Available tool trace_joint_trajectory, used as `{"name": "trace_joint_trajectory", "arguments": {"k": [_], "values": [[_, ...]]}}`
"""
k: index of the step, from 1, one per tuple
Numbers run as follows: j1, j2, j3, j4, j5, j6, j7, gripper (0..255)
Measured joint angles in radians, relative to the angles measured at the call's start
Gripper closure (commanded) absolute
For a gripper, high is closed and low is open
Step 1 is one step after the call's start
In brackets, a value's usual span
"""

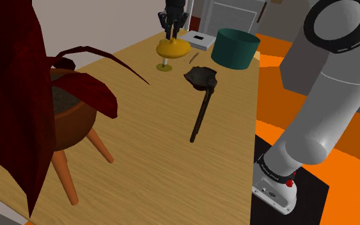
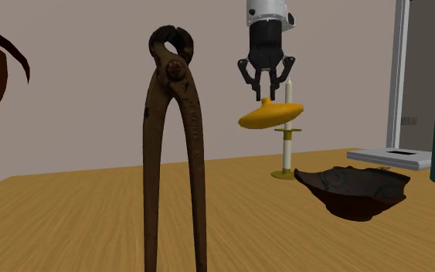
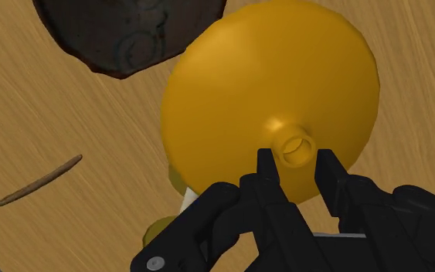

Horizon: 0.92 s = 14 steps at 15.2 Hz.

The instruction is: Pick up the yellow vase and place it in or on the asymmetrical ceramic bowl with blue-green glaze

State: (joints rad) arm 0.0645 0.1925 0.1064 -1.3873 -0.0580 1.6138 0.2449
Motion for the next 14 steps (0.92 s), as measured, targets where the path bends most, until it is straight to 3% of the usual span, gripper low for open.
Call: {"name": "trace_joint_trajectory", "arguments": {"k": [9,14], "values": [[-0.096,-0.262,-0.078,-0.293,0.029,0.039,-0.171,255],[-0.128,-0.345,-0.118,-0.378,0.028,0.043,-0.243,255]]}}
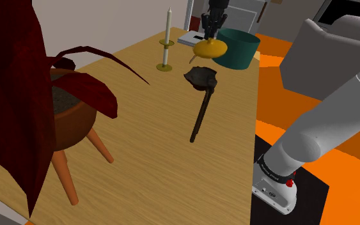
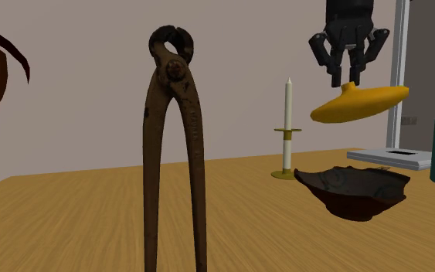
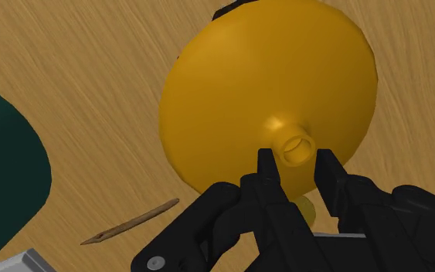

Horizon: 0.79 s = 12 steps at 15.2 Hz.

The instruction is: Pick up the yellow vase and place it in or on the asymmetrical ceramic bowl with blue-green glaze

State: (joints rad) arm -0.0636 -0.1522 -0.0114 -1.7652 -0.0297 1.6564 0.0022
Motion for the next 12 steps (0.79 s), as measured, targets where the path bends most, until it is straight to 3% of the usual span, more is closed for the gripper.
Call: {"name": "trace_joint_trajectory", "arguments": {"k": [12], "values": [[-0.003,-0.029,-0.004,-0.19,-0.001,0.16,-0.002,255]]}}
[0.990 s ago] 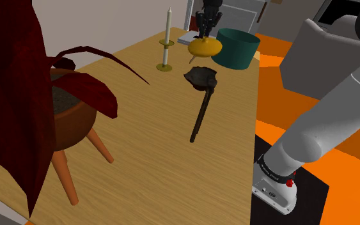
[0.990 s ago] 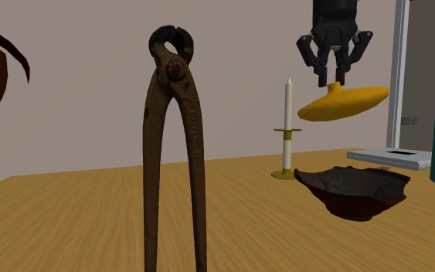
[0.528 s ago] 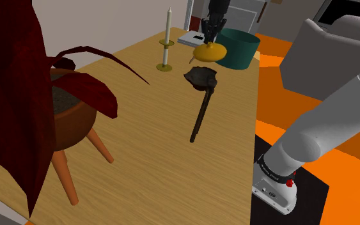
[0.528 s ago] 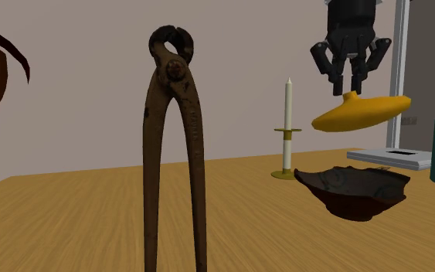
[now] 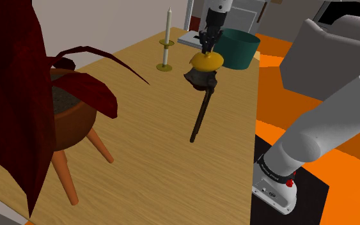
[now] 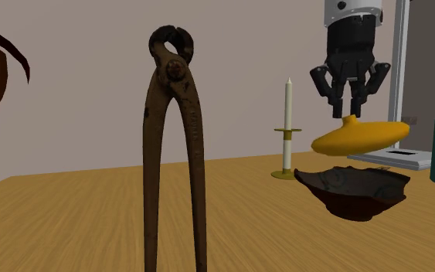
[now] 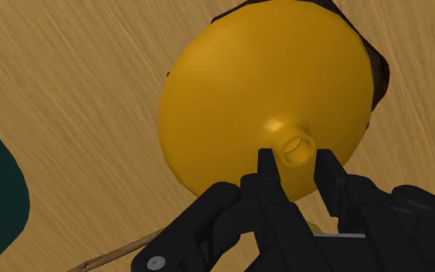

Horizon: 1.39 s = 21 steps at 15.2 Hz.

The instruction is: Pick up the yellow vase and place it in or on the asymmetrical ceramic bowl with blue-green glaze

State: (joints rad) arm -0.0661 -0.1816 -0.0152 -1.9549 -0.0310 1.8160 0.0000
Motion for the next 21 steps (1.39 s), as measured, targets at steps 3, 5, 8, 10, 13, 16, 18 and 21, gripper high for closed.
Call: {"name": "trace_joint_trajectory", "arguments": {"k": [3,5,8,10,13,16,18,21], "values": [[0.001,0.004,0.001,-0.035,0.0,0.04,0.003,255],[0.001,0.005,0.001,-0.057,0.0,0.062,0.004,255],[0.0,0.01,0.0,-0.091,-0.001,0.101,0.003,255],[0.0,0.01,-0.001,-0.1,-0.001,0.11,0.003,255],[0.0,0.009,0.0,-0.103,-0.001,0.113,0.003,255],[0.0,0.009,0.0,-0.104,-0.001,0.114,0.003,0],[0.0,0.009,0.0,-0.104,-0.001,0.114,0.003,0],[0.0,0.009,0.0,-0.104,-0.001,0.114,0.003,0]]}}
